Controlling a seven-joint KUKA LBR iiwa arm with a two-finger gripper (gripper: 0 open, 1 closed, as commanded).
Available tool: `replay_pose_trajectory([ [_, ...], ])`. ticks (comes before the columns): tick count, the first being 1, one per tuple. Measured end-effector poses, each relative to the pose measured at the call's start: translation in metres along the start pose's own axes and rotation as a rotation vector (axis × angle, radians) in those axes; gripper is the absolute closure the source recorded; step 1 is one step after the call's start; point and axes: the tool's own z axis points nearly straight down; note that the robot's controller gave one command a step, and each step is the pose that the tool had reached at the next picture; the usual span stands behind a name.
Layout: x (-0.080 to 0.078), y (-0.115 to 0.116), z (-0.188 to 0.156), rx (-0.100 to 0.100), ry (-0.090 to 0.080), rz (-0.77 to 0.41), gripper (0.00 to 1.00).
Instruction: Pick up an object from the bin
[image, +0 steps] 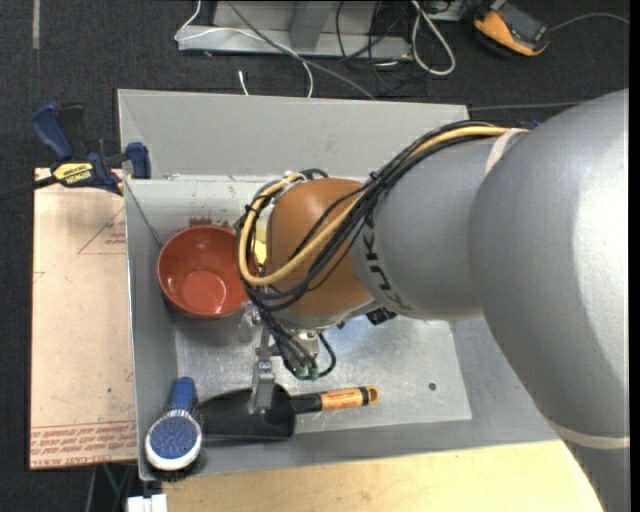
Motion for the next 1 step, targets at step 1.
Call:
replay_pose_trajectory([
  [1,0.0,0.0,0.0,0.0,0.0,0.0,0.0],
])
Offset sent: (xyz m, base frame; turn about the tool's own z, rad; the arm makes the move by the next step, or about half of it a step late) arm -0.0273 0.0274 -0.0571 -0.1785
